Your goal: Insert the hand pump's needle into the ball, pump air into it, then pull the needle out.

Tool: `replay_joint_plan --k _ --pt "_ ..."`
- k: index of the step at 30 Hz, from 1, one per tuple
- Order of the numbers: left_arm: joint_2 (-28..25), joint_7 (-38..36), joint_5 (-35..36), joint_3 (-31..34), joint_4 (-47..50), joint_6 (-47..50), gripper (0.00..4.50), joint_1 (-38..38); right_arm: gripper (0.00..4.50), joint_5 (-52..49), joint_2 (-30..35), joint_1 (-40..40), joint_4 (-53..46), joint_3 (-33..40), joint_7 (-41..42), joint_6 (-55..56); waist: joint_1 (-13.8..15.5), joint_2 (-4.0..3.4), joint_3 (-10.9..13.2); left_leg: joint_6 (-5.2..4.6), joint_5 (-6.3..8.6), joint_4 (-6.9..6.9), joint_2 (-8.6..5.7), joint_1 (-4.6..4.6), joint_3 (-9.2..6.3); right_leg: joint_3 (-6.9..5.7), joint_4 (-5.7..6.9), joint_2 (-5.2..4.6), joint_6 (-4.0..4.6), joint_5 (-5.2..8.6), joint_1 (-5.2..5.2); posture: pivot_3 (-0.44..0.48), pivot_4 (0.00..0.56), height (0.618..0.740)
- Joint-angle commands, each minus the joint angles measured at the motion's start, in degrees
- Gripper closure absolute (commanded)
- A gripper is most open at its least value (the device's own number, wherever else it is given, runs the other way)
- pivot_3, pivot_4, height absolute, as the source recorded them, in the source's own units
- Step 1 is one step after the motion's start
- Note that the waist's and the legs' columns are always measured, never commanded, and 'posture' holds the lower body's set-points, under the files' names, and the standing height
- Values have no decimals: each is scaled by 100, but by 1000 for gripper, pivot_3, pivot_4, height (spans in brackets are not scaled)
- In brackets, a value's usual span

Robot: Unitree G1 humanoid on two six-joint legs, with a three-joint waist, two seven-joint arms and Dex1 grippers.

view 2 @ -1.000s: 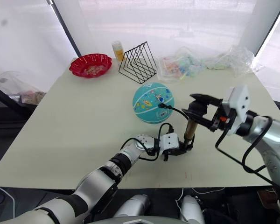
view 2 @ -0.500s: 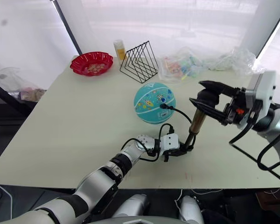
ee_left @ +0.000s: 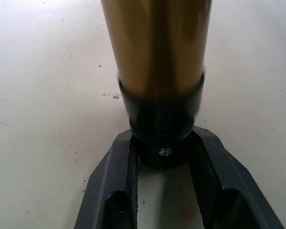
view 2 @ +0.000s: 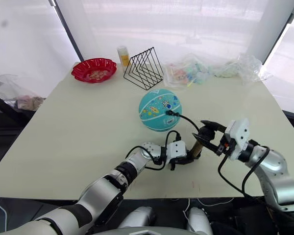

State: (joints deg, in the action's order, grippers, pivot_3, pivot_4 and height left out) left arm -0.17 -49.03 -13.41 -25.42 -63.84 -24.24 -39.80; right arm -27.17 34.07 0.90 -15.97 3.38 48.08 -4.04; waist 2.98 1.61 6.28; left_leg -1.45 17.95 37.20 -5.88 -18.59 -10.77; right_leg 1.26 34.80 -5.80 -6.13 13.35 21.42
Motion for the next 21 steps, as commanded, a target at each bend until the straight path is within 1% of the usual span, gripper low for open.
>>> replay_joint_plan --k 1,3,5,6,8,10,15,17,21 --pt "-317 3 -677 -450 -853 523 3387 423 2436 -176 -31 -57 2 254 -45 -124 0 -1 1 0 0 0 0 -1 -1 0 0 0 0 0 0 0 150 740" --pt "-331 4 -684 -455 -855 515 3387 432 2436 -809 97 -420 -315 800 -129 -323 0 -1 12 1 1 0 0 -2 -2 -1 0 0 0 0 0 0 150 740" --pt "-342 -2 -688 -464 -853 509 3387 440 2436 -1142 279 -658 -466 1168 -143 -517 8 -26 48 5 3 8 -6 -13 1 1 0 -8 -2 -2 3 0 150 740" --pt "-346 -7 -689 -468 -853 503 3387 443 2436 -1260 397 -762 -538 1306 -154 -640 17 -46 68 5 3 8 -8 -16 1 1 0 -10 -2 -2 7 0 150 740" --pt "-348 -13 -688 -469 -853 499 3387 446 2436 -1450 533 -880 -640 1469 -183 -825 32 -50 72 -1 0 6 -8 -22 -1 -1 0 -10 -1 -2 14 0 150 740" --pt "-354 -17 -701 -478 -856 486 3387 446 2436 -1868 739 -1138 -787 1775 -284 -1083 45 -58 93 -15 -9 4 -7 -24 -7 -5 -1 -8 0 -1 15 0 150 740" --pt "-358 -34 -708 -485 -849 477 3387 431 2436 -2820 1248 -1737 -1075 2511 -614 -1688 70 -57 136 -14 -9 7 -7 -29 0 -4 0 -14 -2 -3 16 0 150 740" --pt "-360 -41 -710 -485 -848 467 3387 431 2436 -2989 1393 -1836 -1136 2654 -678 -1865 84 -57 144 -15 -9 7 -7 -39 3 -4 -1 -17 -2 -3 26 0 150 740" --pt "-361 -46 -713 -484 -850 456 3387 435 2436 -3140 1465 -1918 -1181 2742 -766 -2037 88 -48 149 -16 -10 8 -7 -50 2 -9 -5 -18 -1 -3 34 0 150 740"
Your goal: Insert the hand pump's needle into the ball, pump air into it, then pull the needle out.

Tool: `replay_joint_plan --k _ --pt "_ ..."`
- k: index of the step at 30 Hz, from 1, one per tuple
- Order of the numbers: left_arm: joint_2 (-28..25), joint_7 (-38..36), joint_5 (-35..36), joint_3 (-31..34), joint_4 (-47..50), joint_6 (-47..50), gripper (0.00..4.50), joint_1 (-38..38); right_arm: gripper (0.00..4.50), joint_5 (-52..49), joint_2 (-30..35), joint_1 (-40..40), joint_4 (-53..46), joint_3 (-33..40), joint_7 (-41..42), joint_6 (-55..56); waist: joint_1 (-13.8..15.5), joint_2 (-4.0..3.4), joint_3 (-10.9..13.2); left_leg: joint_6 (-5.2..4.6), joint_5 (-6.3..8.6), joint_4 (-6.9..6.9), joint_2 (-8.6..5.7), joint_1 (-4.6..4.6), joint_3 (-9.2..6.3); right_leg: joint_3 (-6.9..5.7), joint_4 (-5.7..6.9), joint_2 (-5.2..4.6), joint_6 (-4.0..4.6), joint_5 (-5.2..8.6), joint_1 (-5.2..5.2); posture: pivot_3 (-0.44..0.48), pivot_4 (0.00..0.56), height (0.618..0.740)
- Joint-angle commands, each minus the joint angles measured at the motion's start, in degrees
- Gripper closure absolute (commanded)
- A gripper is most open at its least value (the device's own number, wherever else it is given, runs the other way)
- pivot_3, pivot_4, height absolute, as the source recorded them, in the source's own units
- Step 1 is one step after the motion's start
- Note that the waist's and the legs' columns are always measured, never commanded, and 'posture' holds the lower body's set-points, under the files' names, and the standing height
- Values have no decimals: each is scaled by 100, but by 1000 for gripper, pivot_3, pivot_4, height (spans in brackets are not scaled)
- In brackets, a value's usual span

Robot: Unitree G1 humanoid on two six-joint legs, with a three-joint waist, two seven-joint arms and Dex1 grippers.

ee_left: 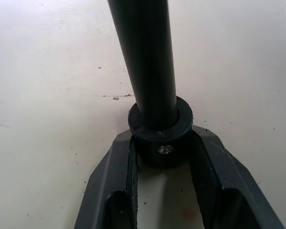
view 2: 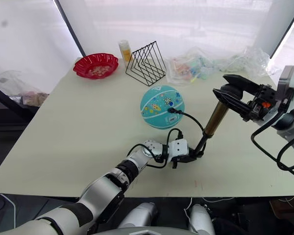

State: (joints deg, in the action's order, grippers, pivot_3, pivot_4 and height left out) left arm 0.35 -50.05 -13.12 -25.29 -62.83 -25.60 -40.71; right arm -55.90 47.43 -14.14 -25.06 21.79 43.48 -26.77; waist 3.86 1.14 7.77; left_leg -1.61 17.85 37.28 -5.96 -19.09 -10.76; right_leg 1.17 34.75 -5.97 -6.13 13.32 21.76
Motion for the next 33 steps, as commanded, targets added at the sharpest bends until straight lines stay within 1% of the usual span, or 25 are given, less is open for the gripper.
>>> replay_joint_plan --k 1,3,5,6,8,9,10,11,14,18,23,27,31,33 --pt "-412 58 -746 -501 -952 587 3387 527 2436 -206 166 -343 -289 828 -256 177 -1 0 1 0 0 1 -1 -1 3 2 0 -1 0 0 1 0 150 740" --pt "-404 66 -747 -501 -952 584 3387 521 2436 321 85 271 -342 262 -49 112 5 2 0 0 0 2 -1 -4 4 3 0 -1 0 0 4 0 150 740" --pt "-401 75 -743 -501 -951 586 3387 515 2436 709 -52 720 -353 -163 76 157 5 33 -34 0 0 -3 2 -3 -10 -8 0 4 1 1 3 0 150 740" --pt "-400 77 -742 -503 -948 587 3387 515 2436 803 -101 836 -354 -251 128 212 -4 53 -54 1 1 -4 5 4 -13 -11 0 8 2 2 -2 0 150 740" --pt "-397 88 -739 -500 -948 587 3387 512 2437 1363 -204 1197 -136 -646 198 444 -18 59 -57 2 1 -7 6 18 -6 -6 -1 7 1 2 -16 0 150 740" --pt "-402 93 -738 -496 -948 586 3387 508 2437 1573 -419 1343 82 -849 166 597 -30 59 -58 2 1 -7 5 21 0 -1 0 6 -1 2 -17 0 150 740" --pt "-401 97 -737 -495 -947 586 3387 506 2437 1707 -577 1440 237 -976 151 720 -42 70 -67 24 14 -8 5 25 1 2 1 6 -1 2 -18 0 150 740" --pt "-402 97 -735 -492 -947 582 3387 508 2437 1987 -667 1563 424 -1186 193 915 -66 90 -85 25 14 -11 9 35 -2 1 3 12 0 2 -22 0 150 740" --pt "-419 94 -733 -489 -946 567 3387 509 2437 2562 -941 1856 829 -1673 314 1397 -123 89 -116 26 15 -12 12 43 -8 4 4 18 0 3 -28 0 150 740" --pt "-432 111 -723 -479 -938 557 3387 511 2439 2851 -1142 1969 1061 -1853 305 1679 -140 82 -132 23 13 -12 10 46 -12 3 4 20 2 4 -29 0 150 740" --pt "-437 119 -729 -484 -944 554 3387 511 2446 2634 -1152 1722 866 -1530 346 1762 -137 70 -130 24 13 -12 10 44 -12 3 4 20 2 4 -29 0 150 740" --pt "-435 115 -734 -488 -953 563 3387 500 2446 1775 -1087 1076 499 -811 370 1676 -133 60 -104 24 13 -10 7 39 -12 4 4 17 1 3 -27 0 150 740" --pt "-426 98 -726 -486 -959 576 3387 497 2446 997 -622 244 260 -132 213 1158 -113 -16 -28 21 11 -4 -7 23 -8 6 4 2 -3 0 -19 0 150 740" --pt "-423 94 -724 -484 -958 576 3387 501 2446 772 -430 34 227 77 172 949 -81 -19 -15 11 5 -6 -9 19 -15 -1 5 2 -2 0 -14 0 150 740"
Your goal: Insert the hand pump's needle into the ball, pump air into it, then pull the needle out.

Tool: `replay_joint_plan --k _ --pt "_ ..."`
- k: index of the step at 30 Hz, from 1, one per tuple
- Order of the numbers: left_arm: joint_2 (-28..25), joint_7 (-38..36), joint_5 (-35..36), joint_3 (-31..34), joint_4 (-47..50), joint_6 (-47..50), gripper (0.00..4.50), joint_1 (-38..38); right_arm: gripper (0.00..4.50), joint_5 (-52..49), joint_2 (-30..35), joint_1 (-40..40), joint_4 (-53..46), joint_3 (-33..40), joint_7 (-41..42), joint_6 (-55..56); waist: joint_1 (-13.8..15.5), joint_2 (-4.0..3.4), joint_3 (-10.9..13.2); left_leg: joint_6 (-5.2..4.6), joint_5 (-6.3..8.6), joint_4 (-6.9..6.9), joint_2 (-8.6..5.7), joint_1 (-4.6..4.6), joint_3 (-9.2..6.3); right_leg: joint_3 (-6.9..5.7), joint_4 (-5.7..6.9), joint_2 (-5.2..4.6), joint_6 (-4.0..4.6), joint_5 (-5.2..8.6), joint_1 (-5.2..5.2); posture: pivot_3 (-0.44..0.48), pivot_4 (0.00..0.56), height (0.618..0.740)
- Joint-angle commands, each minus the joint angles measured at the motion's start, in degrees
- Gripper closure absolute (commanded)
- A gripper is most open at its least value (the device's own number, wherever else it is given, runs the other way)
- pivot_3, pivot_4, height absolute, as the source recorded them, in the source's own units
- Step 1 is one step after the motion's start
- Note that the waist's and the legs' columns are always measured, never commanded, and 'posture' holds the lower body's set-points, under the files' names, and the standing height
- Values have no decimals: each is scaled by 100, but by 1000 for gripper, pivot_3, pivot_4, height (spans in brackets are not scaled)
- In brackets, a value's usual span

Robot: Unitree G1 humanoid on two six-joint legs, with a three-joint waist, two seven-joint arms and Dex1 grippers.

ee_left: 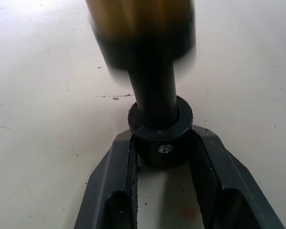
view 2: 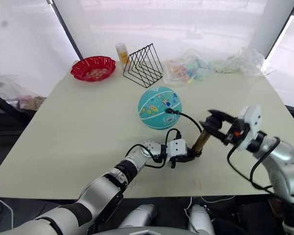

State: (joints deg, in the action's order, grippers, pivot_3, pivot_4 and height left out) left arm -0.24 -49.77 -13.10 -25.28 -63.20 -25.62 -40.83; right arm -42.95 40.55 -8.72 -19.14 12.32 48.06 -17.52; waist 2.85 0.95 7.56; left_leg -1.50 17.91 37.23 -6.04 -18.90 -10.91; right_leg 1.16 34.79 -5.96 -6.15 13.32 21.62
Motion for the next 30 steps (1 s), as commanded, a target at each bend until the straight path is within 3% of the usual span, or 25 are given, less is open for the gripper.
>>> replay_joint_plan --k 1,7,13,21,30 --pt "-362 62 -726 -485 -919 579 3387 515 2446 -594 318 -559 -379 1090 -290 -57 26 -2 9 -7 -6 -1 1 -2 -10 -7 0 2 1 1 1 0 150 740" --pt "-359 54 -720 -478 -911 585 3387 518 2446 -1284 795 -1042 -422 1712 -435 -601 28 13 30 -5 -7 4 -4 -9 0 -4 -2 -8 -2 -1 2 0 150 740" --pt "-369 37 -720 -479 -896 589 3387 524 2446 -1506 808 -1248 -435 1872 -636 -754 47 14 40 -5 -8 6 -4 -35 -5 -8 -2 -8 -1 -2 25 0 150 740" --pt "-380 59 -710 -470 -872 596 3387 530 2447 -81 327 361 -614 255 -117 -511 80 79 -30 -1 -13 10 -4 -49 -19 -16 -2 1 5 -4 42 0 150 740" --pt "-406 59 -691 -459 -863 579 3387 542 2449 1464 -53 1181 208 -967 161 441 -56 81 -85 22 3 -12 0 22 -24 -4 -2 12 5 1 -10 0 150 740"
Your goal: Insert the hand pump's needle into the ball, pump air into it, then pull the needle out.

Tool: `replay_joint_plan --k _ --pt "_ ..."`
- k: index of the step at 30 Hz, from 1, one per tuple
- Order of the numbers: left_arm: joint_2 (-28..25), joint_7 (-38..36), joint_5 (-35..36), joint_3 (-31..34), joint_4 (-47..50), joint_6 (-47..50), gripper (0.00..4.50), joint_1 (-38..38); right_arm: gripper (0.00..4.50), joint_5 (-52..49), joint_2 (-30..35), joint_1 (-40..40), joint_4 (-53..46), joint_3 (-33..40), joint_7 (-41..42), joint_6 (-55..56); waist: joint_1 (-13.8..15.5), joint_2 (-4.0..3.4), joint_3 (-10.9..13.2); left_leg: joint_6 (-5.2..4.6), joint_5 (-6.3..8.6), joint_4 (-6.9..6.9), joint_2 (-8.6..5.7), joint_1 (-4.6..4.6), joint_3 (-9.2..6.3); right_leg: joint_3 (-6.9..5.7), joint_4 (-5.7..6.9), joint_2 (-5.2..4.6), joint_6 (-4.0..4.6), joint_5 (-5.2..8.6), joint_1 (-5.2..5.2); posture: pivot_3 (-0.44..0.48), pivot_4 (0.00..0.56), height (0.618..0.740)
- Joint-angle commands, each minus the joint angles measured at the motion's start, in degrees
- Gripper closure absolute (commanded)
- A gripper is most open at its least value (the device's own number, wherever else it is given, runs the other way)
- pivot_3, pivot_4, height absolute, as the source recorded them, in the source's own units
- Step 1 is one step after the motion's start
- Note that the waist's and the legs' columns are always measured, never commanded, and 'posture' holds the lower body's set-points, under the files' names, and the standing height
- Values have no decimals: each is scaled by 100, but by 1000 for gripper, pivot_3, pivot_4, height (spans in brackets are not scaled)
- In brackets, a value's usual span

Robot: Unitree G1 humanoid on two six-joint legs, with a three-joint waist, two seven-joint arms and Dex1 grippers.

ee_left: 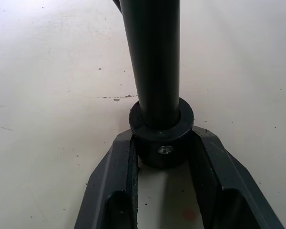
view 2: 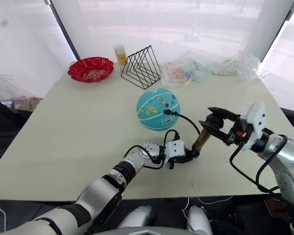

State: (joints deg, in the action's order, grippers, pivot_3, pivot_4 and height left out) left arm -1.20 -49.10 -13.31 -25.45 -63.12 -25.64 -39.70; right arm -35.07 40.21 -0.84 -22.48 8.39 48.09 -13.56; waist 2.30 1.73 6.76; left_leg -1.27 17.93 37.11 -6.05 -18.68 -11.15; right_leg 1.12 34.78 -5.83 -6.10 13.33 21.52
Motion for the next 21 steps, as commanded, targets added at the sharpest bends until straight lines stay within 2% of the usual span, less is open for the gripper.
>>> replay_joint_plan --k 1,6,10,15,21 --pt "-319 -15 -673 -445 -867 576 3387 430 2449 663 -47 385 541 -548 164 82 1 6 -10 0 0 0 1 1 -1 0 0 2 0 0 0 0 150 740" --pt "-329 -14 -685 -452 -876 573 3387 427 2451 360 -127 140 405 -191 115 84 3 -2 -6 0 0 1 2 0 -2 1 0 3 1 0 1 0 150 740" --pt "-307 -13 -690 -457 -889 575 3387 415 2451 -430 -86 -321 70 448 76 -114 15 0 12 0 0 3 2 -5 -2 1 -1 2 1 0 2 0 150 740" --pt "-284 -7 -691 -456 -891 571 3387 414 2451 -1422 232 -1127 -192 1352 -197 -615 51 -68 86 -4 -3 7 -6 -20 -2 0 0 -7 0 -2 10 0 150 740" --pt "-282 -14 -699 -461 -890 574 3387 406 2451 -2216 528 -1917 -197 1976 -617 -1028 72 -75 109 -7 -5 7 -7 -24 -2 -4 0 -9 0 -2 14 0 150 740"
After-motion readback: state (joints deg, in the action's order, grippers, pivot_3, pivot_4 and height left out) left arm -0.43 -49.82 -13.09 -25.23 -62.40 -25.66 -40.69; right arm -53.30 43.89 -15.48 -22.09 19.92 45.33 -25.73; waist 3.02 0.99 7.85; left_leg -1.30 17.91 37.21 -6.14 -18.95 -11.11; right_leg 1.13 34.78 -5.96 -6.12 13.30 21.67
